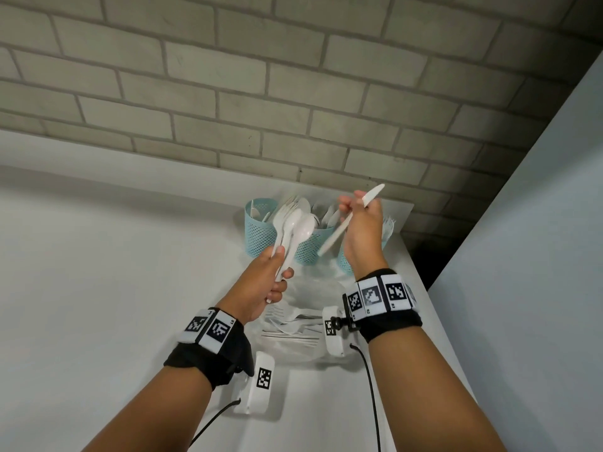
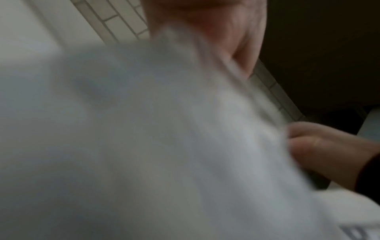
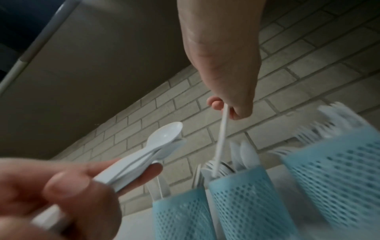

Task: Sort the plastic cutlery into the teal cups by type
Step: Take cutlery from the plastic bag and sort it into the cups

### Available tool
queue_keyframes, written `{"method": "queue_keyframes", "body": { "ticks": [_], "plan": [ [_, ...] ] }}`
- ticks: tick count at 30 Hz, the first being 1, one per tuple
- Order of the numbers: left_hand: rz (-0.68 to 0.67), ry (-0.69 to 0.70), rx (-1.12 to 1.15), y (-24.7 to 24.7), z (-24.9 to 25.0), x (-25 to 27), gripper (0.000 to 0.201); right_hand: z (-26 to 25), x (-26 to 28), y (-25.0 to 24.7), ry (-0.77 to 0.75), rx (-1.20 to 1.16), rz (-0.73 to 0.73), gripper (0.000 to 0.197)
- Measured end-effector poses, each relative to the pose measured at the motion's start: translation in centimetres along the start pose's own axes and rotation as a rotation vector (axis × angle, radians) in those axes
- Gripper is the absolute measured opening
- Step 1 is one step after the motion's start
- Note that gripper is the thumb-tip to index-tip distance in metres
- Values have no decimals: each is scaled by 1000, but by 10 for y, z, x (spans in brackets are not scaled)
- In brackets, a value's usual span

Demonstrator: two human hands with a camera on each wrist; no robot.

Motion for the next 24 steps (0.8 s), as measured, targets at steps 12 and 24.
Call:
{"method": "queue_keyframes", "body": {
  "ticks": [12, 24],
  "plan": [
    [249, 263, -20, -20, 14, 1, 22, 6, -17, 93, -209, 213, -214, 25],
    [259, 320, -65, -27, 18, 1, 16, 20, -16, 98, -231, 567, -363, 27]
  ]
}}
Point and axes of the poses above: each hand's wrist, its own x-axis away from the middle knuckle, its own y-axis out of the palm, z = x × y, the point moved 1 cm from there along -x, towards the middle knuckle, and after that the axes turned 10 degrees about x, right-handed, at the moved point
